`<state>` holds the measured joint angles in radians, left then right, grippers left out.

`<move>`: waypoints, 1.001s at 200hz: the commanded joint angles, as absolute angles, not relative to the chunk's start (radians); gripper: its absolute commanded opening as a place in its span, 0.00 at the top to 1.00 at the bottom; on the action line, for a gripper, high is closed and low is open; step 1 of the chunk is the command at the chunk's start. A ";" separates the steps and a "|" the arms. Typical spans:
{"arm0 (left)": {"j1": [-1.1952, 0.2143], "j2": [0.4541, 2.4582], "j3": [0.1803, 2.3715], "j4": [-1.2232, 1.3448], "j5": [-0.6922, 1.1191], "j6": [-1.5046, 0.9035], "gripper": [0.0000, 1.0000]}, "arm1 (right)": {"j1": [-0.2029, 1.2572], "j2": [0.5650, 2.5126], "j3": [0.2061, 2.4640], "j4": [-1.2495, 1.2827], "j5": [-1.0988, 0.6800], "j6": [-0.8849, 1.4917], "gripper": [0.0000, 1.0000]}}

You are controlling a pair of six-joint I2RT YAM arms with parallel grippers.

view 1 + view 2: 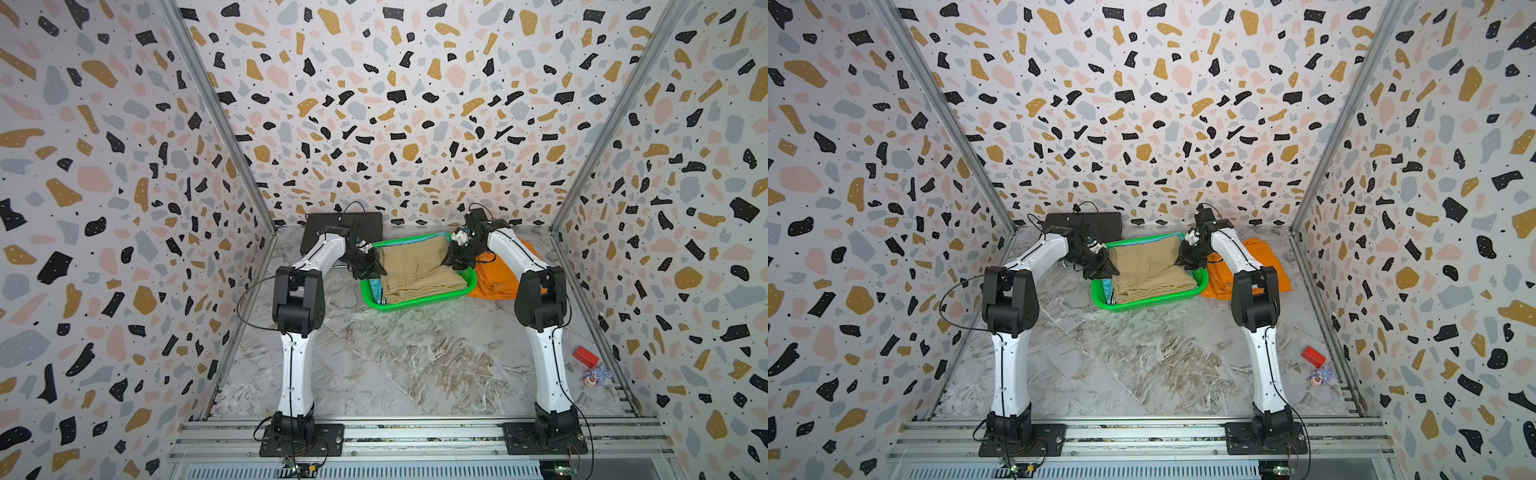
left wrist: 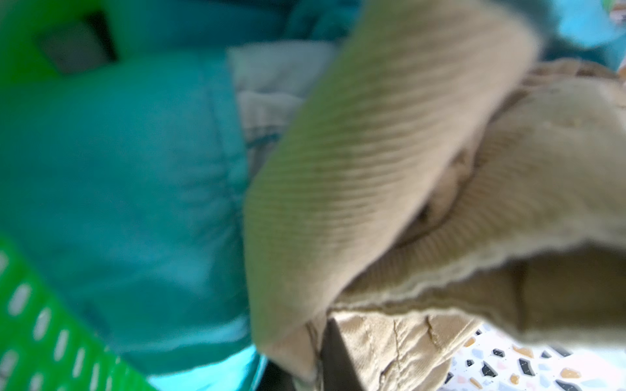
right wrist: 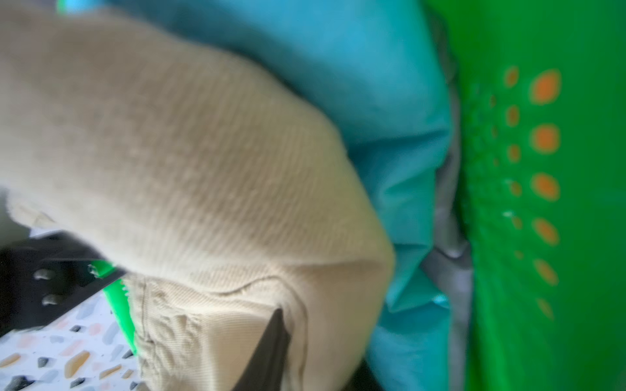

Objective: Put the folded long pants in the basket
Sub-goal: Place the long pant in the basket.

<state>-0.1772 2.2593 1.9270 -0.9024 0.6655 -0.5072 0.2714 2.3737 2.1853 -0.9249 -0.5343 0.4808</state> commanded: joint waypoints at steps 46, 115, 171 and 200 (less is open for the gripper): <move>-0.176 1.887 1.808 -0.913 0.571 -0.543 0.55 | 0.256 2.047 2.141 -0.981 -0.477 0.456 0.53; -0.380 1.895 1.649 -0.667 0.676 -0.669 0.68 | 0.349 1.920 1.792 -0.825 -0.570 0.536 0.60; -0.362 2.064 1.541 -0.583 0.691 -0.658 0.76 | 0.367 2.088 1.723 -0.810 -0.510 0.497 0.67; -0.344 2.054 1.489 -0.575 0.696 -0.648 0.76 | 0.367 2.059 1.685 -0.801 -0.476 0.499 0.66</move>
